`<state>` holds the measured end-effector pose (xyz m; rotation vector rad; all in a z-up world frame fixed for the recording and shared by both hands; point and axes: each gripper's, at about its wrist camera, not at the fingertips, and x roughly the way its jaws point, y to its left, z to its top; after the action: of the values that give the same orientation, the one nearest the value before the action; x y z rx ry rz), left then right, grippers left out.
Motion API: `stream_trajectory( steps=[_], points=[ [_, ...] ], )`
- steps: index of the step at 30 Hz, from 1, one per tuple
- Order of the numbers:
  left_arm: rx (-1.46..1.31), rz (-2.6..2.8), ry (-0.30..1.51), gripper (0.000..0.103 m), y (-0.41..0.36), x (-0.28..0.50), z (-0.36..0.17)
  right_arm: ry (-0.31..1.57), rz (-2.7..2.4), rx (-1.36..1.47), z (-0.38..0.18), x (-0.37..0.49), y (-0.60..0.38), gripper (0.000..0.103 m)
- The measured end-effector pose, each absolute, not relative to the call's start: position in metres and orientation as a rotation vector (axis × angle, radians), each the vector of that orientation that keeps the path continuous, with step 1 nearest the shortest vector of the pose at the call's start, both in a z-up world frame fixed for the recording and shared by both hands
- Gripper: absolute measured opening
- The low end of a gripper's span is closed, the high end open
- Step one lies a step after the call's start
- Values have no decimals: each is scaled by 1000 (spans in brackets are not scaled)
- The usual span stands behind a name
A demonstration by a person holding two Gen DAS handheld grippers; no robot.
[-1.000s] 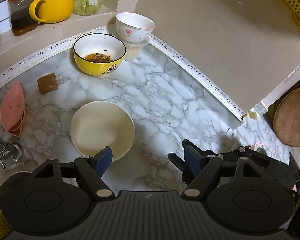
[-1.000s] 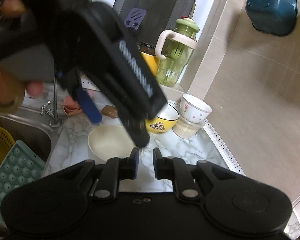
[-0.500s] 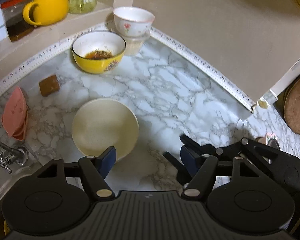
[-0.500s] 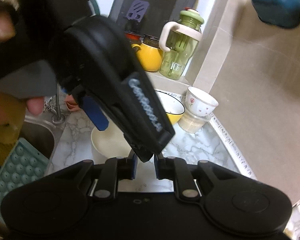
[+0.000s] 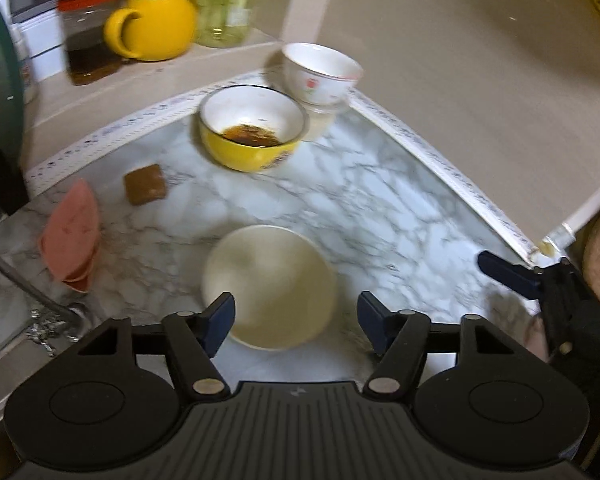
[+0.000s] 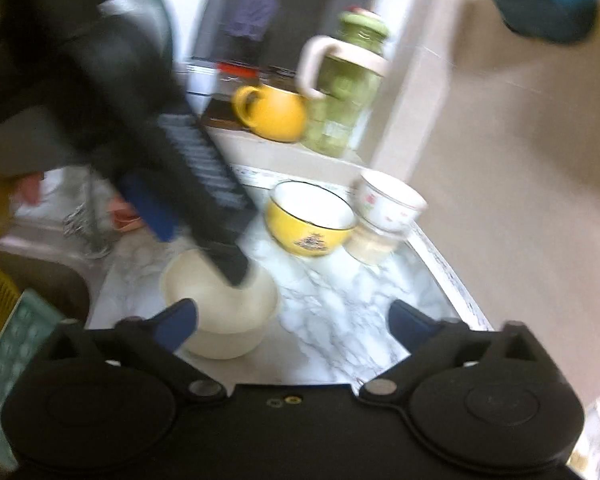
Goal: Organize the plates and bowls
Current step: 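Move both grippers to the rim of the cream bowl, then close both grippers on the cream bowl's rim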
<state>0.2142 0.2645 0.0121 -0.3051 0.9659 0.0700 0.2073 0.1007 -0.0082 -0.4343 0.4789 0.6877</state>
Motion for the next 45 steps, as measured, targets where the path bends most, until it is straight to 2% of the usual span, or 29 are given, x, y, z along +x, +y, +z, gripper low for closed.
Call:
stream_trajectory(
  steps=[5, 11, 15, 24, 25, 29, 34, 37, 39, 45],
  points=[
    [-317, 125, 935, 75, 284, 218, 0, 621, 656, -310, -11, 241, 101, 102],
    [-284, 161, 920, 75, 295, 220, -21, 868, 605, -23, -29, 290, 96, 101],
    [-303, 186, 907, 75, 303, 219, -30, 920, 551, 62, -39, 294, 100, 98],
    [-262, 190, 902, 75, 303, 221, -44, 947, 588, 10, -38, 301, 118, 98],
    [-258, 190, 905, 75, 302, 222, -47, 966, 596, 12, -40, 303, 120, 96],
    [-242, 197, 922, 74, 300, 227, -58, 1015, 626, 32, -48, 308, 126, 75],
    [-250, 208, 940, 74, 302, 232, -69, 1062, 621, 17, -58, 311, 133, 64],
    [-250, 196, 952, 59, 300, 235, -73, 1077, 635, 15, -62, 309, 135, 49],
    [-260, 189, 968, 38, 299, 237, -75, 1066, 630, 7, -63, 305, 137, 44],
    [-242, 202, 992, 16, 289, 241, -77, 1078, 644, -33, -67, 296, 145, 29]
  ],
)
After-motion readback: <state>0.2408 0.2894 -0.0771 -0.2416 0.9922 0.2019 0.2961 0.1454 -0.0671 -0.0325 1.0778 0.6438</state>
